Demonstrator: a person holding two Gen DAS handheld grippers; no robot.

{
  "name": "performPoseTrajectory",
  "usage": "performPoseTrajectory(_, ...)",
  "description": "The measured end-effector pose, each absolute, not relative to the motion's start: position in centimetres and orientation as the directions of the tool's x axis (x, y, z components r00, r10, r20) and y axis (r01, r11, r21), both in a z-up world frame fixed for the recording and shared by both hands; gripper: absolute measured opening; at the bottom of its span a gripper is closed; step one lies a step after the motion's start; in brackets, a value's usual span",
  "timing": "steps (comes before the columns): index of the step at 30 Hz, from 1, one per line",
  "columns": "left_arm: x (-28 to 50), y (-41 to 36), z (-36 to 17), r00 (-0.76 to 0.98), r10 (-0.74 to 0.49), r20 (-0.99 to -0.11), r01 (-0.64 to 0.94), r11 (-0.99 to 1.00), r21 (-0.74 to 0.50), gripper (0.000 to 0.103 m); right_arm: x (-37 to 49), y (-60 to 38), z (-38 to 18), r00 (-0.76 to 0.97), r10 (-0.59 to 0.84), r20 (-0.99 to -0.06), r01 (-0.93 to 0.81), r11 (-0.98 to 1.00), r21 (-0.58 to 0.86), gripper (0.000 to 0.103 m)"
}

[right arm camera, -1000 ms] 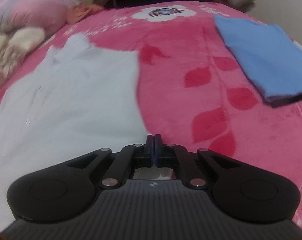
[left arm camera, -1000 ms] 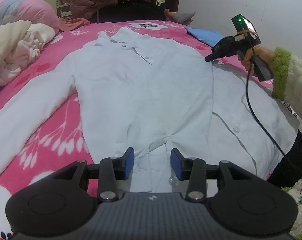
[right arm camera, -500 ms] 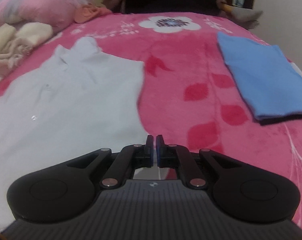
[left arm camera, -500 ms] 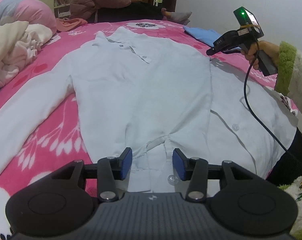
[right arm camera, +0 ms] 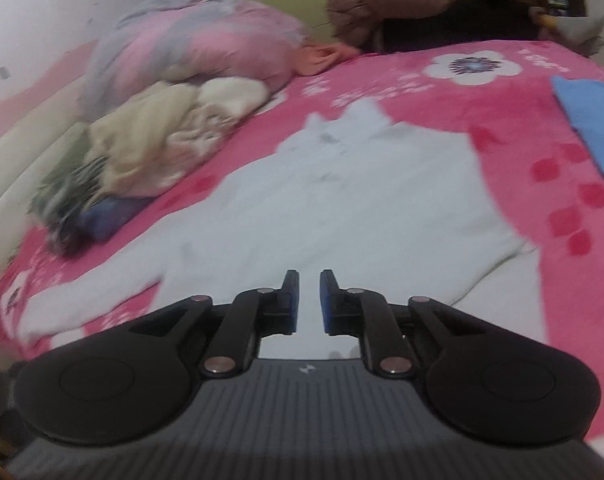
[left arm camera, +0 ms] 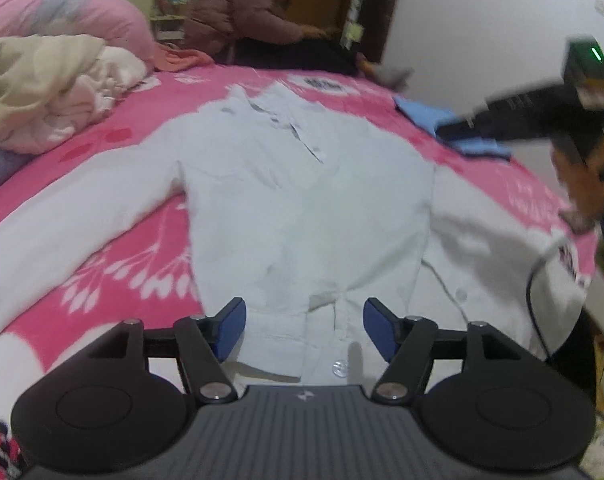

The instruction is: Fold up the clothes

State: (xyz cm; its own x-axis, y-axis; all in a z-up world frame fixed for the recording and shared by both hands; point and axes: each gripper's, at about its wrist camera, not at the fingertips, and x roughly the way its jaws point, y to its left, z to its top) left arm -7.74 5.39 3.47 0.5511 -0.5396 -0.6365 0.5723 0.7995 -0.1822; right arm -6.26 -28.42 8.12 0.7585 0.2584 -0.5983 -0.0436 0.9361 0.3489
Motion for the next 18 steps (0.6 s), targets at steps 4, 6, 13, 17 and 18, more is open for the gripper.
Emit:
performPoseTrajectory(4, -8.3, 7.7, 4.3, 0.593, -0.534, -0.602, 0.499, 0.831, -0.246, 0.068, -7.3, -24.5, 7.3, 0.742, 0.299, -0.6, -0.105, 0.936, 0.337, 0.018)
performPoseTrajectory(6, -8.6, 9.0, 4.7, 0.617, -0.525, -0.586, 0.456, 0.846, -0.278, 0.07, -7.2, -22.9, 6.3, 0.723, 0.311, -0.617, -0.111, 0.934, 0.34, 0.018)
performPoseTrajectory(13, -9.5, 14.0, 5.0, 0.712, -0.414, -0.567, 0.255, 0.905, -0.341, 0.075, -7.3, -17.7, 3.8, 0.722, 0.223, -0.655, -0.094, 0.97, 0.226, 0.024)
performPoseTrajectory(17, -9.4, 17.0, 4.2, 0.722, -0.362, -0.59, 0.137, 0.91, -0.392, 0.075, -7.2, -15.8, 2.4, 0.71, 0.134, -0.691, -0.077, 0.991, 0.112, 0.027)
performPoseTrajectory(18, -9.5, 17.6, 4.0, 0.724, -0.353, -0.593, 0.115, 0.909, -0.401, 0.075, -7.1, -15.5, 2.2, 0.705, 0.124, -0.698, -0.078, 0.992, 0.098, 0.028)
